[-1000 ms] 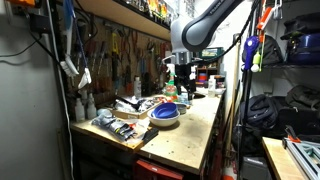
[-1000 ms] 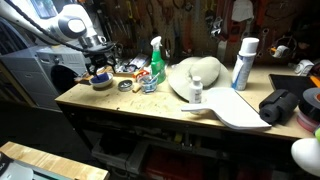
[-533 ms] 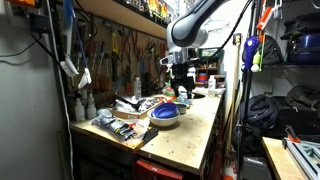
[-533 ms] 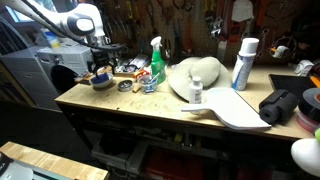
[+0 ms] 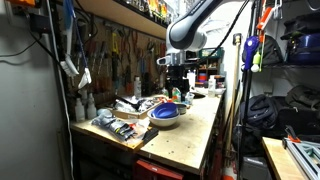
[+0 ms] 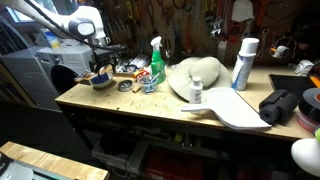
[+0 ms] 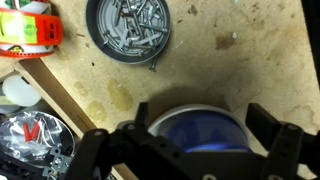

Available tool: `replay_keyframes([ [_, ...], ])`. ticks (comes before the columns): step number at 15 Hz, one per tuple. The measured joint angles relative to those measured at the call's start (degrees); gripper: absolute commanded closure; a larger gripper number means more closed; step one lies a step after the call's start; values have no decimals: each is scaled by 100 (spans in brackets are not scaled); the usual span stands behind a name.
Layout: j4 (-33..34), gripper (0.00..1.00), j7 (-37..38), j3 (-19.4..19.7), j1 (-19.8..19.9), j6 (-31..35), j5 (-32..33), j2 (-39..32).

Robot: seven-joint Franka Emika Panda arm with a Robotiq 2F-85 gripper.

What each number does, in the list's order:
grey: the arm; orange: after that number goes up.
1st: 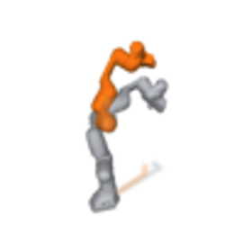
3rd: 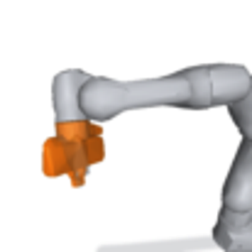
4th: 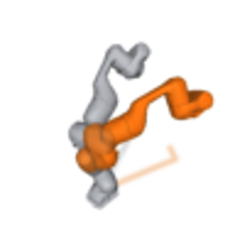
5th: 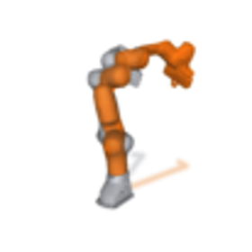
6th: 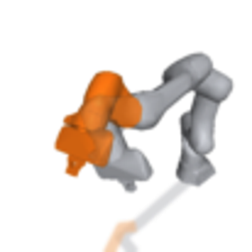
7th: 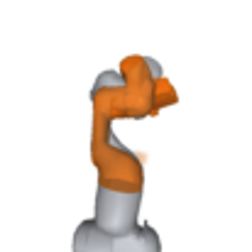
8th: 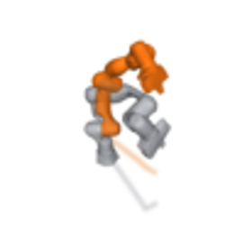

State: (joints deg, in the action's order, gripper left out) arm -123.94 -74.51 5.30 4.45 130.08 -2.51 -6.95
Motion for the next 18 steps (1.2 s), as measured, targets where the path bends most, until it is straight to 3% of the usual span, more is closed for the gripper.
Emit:
replay_keyframes([
  [5, -75, 62, -145, -7, 116, 620, 4, -253],
  [8, -111, 72, -161, -23, 136, 885, 49, -405],
  [12, -131, 70, -136, -61, 136, 1178, 266, -591],
  [13, -131, 65, -101, -61, 136, 1251, 358, -640],
  [18, -113, 66, 37, -59, 173, 1373, 710, -845],
])
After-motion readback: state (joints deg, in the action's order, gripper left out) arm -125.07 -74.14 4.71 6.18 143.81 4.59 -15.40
